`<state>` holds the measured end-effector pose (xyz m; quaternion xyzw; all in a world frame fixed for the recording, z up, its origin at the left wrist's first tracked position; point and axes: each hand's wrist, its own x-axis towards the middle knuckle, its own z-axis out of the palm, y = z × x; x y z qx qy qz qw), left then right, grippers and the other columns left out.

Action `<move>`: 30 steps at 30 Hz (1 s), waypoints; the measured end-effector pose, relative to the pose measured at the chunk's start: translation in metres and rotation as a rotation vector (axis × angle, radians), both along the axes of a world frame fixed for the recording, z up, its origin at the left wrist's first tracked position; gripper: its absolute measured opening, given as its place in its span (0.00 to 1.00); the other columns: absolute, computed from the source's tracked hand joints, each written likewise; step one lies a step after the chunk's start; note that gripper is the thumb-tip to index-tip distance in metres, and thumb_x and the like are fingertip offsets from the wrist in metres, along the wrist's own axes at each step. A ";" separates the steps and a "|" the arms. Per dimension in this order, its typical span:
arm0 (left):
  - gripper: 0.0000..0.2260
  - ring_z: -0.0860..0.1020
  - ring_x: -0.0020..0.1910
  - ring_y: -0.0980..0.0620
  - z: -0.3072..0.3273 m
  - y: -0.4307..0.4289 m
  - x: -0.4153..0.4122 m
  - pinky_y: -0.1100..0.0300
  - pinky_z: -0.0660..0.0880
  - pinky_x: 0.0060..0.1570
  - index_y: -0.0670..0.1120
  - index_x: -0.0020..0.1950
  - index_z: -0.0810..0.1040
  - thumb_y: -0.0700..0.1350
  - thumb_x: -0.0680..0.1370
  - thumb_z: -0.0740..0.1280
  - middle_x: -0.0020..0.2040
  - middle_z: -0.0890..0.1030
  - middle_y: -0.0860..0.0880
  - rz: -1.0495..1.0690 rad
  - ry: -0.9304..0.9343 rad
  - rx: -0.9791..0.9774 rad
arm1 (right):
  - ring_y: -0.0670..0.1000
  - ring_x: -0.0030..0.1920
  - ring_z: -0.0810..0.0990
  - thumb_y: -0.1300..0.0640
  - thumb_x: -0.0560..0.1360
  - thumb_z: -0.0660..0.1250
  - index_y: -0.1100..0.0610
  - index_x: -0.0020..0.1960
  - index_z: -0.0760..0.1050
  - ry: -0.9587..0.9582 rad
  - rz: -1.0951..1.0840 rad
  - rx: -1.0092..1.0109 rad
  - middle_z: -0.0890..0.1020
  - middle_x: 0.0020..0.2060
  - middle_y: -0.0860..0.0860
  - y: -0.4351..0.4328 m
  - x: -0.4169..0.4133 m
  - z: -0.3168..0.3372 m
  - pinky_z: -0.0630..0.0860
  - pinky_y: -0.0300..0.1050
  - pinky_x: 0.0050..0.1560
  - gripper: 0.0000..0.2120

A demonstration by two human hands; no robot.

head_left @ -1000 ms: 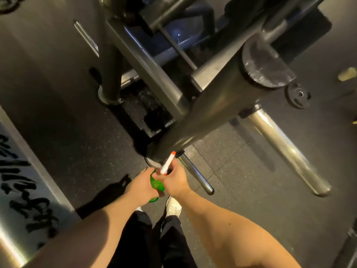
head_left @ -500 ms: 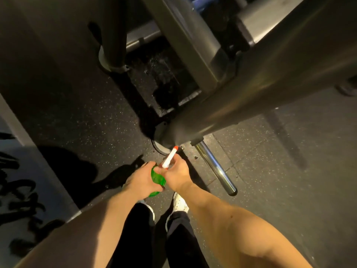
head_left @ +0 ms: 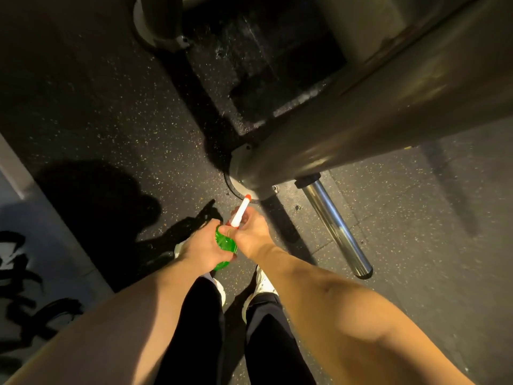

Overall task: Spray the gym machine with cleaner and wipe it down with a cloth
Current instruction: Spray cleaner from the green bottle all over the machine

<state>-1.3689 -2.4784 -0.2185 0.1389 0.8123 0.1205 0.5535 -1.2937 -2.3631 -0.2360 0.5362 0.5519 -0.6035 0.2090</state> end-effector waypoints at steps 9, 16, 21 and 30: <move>0.24 0.79 0.53 0.52 0.082 0.027 -0.020 0.47 0.77 0.60 0.55 0.53 0.73 0.47 0.65 0.83 0.49 0.81 0.55 -0.012 0.030 0.045 | 0.49 0.60 0.77 0.56 0.69 0.82 0.54 0.72 0.68 0.045 0.014 0.076 0.78 0.60 0.47 0.029 -0.015 0.091 0.76 0.41 0.60 0.36; 0.27 0.81 0.50 0.54 0.210 0.046 -0.046 0.47 0.80 0.57 0.58 0.51 0.71 0.51 0.62 0.84 0.47 0.82 0.59 0.024 0.034 0.161 | 0.49 0.60 0.79 0.54 0.68 0.83 0.53 0.71 0.71 0.106 0.030 0.219 0.80 0.60 0.48 0.048 -0.040 0.224 0.78 0.48 0.65 0.36; 0.26 0.81 0.49 0.55 0.272 0.058 -0.067 0.50 0.80 0.53 0.61 0.54 0.72 0.56 0.63 0.83 0.47 0.82 0.59 0.048 0.082 0.252 | 0.49 0.56 0.82 0.51 0.66 0.84 0.51 0.67 0.75 0.116 0.052 0.344 0.83 0.55 0.46 0.058 -0.067 0.290 0.82 0.51 0.61 0.32; 0.22 0.77 0.55 0.53 0.343 0.050 -0.103 0.56 0.74 0.57 0.51 0.60 0.73 0.42 0.72 0.79 0.52 0.78 0.55 0.038 0.087 0.317 | 0.49 0.48 0.82 0.49 0.67 0.82 0.50 0.54 0.75 0.143 0.164 0.422 0.82 0.47 0.47 0.055 -0.105 0.365 0.83 0.49 0.51 0.21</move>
